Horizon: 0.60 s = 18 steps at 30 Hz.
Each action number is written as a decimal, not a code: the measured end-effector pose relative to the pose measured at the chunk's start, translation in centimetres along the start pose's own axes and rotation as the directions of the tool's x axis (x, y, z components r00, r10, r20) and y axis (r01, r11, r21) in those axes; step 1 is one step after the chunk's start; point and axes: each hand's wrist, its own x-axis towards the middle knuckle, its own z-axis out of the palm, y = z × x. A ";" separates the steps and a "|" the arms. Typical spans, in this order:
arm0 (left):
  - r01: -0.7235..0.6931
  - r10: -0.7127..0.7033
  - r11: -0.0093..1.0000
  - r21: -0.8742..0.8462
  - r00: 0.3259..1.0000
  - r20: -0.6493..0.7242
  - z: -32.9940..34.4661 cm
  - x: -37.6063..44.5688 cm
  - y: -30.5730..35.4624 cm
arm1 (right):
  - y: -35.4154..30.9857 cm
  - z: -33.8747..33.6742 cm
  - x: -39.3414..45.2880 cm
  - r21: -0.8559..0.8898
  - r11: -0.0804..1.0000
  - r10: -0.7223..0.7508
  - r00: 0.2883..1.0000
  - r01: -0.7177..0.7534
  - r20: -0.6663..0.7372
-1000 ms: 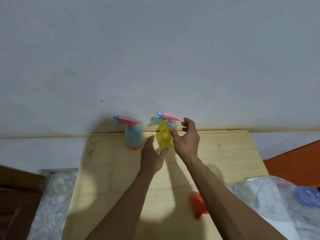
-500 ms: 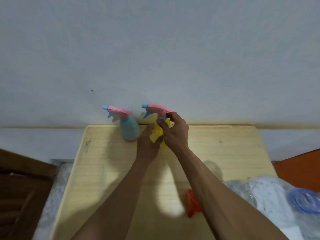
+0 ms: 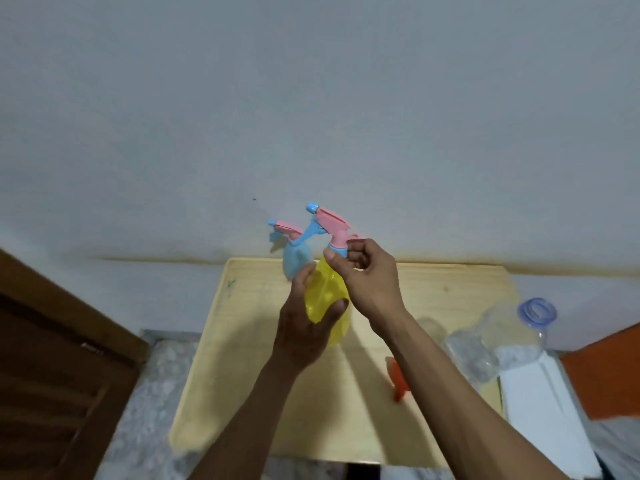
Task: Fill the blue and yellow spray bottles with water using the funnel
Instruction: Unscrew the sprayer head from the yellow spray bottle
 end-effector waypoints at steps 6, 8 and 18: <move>-0.035 0.024 0.994 -0.106 0.994 -0.106 -3.7 -6.1 1.9 | -2.0 1.9 -6.9 0.107 0.994 -0.039 0.998 0.033 0.046; -0.061 0.043 0.984 -0.169 0.993 -0.107 -4.8 -8.2 2.2 | -2.4 2.3 -9.1 0.157 0.987 -0.028 0.998 0.020 0.050; -0.031 0.012 0.932 -0.361 0.998 -0.054 -7.8 -14.0 3.9 | -3.1 2.7 -15.8 0.309 0.951 0.003 0.999 -0.020 0.054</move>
